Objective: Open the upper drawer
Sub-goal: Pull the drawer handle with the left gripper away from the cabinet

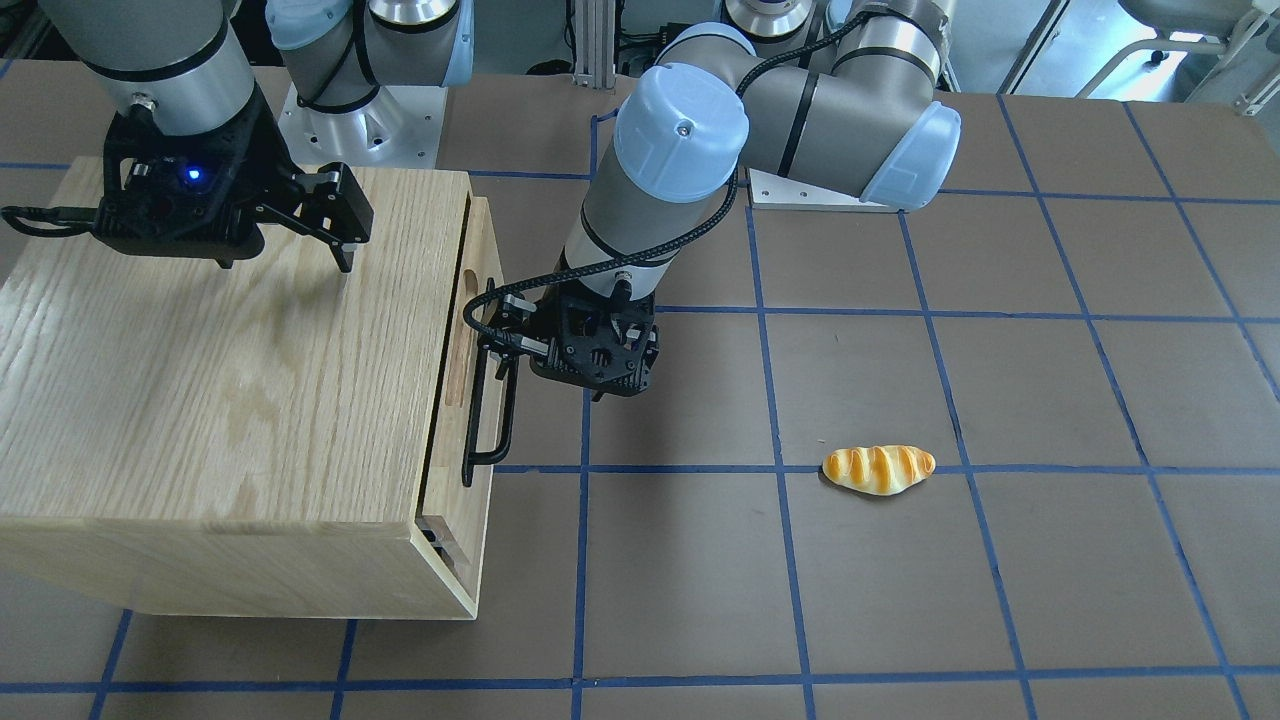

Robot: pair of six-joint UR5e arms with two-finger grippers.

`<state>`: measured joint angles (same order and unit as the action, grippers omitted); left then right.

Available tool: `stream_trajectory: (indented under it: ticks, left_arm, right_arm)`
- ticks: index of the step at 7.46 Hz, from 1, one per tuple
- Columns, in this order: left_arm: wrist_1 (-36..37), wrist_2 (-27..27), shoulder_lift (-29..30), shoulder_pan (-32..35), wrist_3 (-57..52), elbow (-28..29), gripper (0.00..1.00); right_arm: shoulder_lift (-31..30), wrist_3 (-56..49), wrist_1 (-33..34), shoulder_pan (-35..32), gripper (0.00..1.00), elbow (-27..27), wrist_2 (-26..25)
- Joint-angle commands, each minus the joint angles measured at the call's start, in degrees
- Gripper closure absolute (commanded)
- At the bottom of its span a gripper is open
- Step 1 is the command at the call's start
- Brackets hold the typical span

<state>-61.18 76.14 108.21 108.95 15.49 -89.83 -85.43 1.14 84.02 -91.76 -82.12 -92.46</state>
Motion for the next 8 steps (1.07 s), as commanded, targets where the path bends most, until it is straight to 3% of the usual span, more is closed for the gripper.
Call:
stream_trajectory:
  ticks: [1, 8]
  left_arm:
    - [-1.8, 2.7, -0.5, -0.2, -4.2, -0.3, 0.0]
    - [-6.1, 2.7, -1.9, -6.5, -11.6, -0.4, 0.0]
  right_arm:
    - [0.0, 0.0, 0.0, 0.0, 0.0, -0.1, 0.0]
    - [0.0, 0.0, 0.0, 0.0, 0.0, -0.1, 0.0]
